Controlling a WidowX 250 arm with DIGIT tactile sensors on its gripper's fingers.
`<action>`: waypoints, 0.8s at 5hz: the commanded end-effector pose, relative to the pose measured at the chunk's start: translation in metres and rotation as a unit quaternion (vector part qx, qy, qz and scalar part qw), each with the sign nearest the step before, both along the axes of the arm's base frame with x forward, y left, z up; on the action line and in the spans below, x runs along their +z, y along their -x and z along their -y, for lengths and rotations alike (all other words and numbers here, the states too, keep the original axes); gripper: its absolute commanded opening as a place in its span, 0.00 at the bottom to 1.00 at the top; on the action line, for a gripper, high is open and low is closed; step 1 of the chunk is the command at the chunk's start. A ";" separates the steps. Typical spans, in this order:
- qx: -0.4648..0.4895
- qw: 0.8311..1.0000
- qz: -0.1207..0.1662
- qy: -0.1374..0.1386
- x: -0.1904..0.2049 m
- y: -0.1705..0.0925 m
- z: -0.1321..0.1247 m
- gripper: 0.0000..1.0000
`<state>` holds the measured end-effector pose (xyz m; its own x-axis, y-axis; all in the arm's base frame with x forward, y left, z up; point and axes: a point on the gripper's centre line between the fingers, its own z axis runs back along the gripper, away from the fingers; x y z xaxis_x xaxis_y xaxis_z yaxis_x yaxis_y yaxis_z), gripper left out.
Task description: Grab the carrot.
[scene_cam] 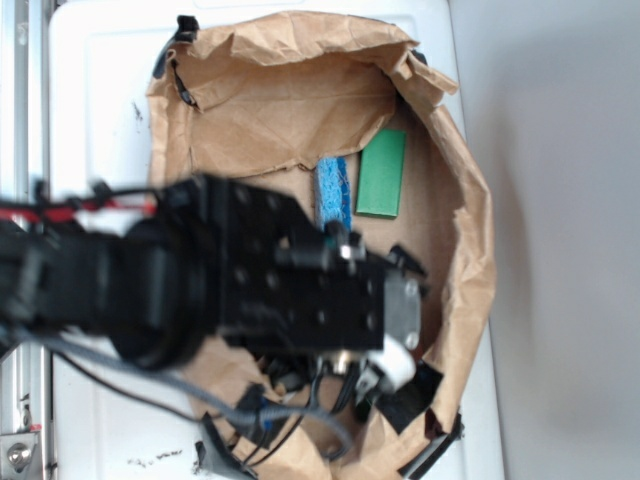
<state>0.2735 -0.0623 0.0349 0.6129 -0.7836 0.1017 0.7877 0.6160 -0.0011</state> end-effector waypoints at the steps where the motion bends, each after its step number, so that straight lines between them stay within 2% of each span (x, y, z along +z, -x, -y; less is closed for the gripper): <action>1: -0.022 1.000 0.002 -0.001 -0.016 0.008 0.035 0.00; 2: -0.001 1.000 0.021 -0.001 -0.003 0.007 0.031 0.00; 3: 0.046 0.999 0.011 0.015 0.032 0.001 0.009 0.00; 4: 0.144 0.989 0.024 -0.016 0.077 0.000 -0.025 0.00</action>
